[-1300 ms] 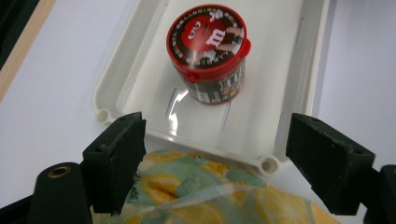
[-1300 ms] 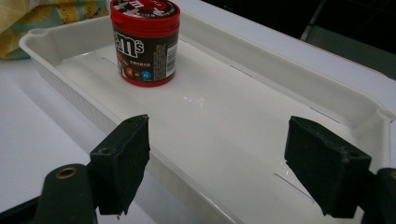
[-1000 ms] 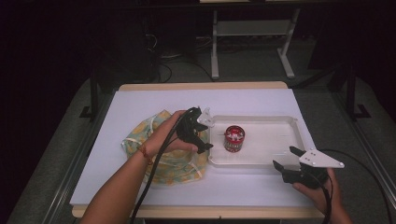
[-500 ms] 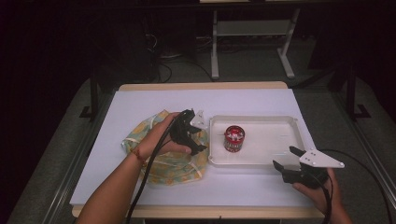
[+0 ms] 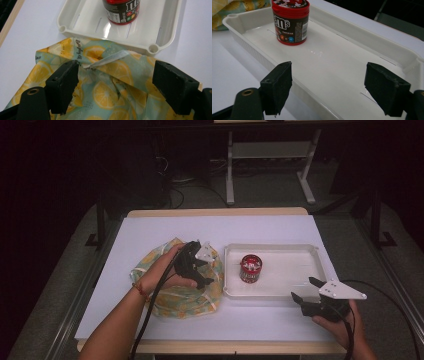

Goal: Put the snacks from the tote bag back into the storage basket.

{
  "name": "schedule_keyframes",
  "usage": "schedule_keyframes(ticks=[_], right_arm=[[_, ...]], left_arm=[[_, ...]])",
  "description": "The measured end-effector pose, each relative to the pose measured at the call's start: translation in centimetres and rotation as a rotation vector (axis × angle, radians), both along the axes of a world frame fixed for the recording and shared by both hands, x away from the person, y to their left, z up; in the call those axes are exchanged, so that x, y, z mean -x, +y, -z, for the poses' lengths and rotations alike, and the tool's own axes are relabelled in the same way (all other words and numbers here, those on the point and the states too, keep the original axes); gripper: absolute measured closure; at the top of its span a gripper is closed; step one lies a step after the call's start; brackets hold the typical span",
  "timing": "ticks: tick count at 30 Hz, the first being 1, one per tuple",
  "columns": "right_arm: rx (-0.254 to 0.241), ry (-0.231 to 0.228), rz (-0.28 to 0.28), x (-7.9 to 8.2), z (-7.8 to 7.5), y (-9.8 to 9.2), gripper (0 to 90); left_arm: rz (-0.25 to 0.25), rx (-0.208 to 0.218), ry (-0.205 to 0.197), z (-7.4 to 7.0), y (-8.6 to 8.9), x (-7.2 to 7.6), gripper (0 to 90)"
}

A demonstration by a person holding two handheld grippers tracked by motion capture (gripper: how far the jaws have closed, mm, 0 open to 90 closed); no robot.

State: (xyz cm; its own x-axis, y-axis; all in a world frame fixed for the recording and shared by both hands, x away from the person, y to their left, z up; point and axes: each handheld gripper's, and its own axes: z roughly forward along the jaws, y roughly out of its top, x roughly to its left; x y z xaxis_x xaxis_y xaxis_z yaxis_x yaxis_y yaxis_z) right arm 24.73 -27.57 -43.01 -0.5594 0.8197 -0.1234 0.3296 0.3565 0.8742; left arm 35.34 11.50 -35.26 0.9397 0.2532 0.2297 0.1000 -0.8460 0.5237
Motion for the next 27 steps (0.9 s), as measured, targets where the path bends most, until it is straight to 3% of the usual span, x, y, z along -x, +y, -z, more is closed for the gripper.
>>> schedule_keyframes(ticks=[27], right_arm=[[-0.011,-0.003,-0.001,0.0,-0.2,0.1,21.6]], left_arm=[[-0.052,0.008,-0.022,0.6,4.1,1.3,20.4]])
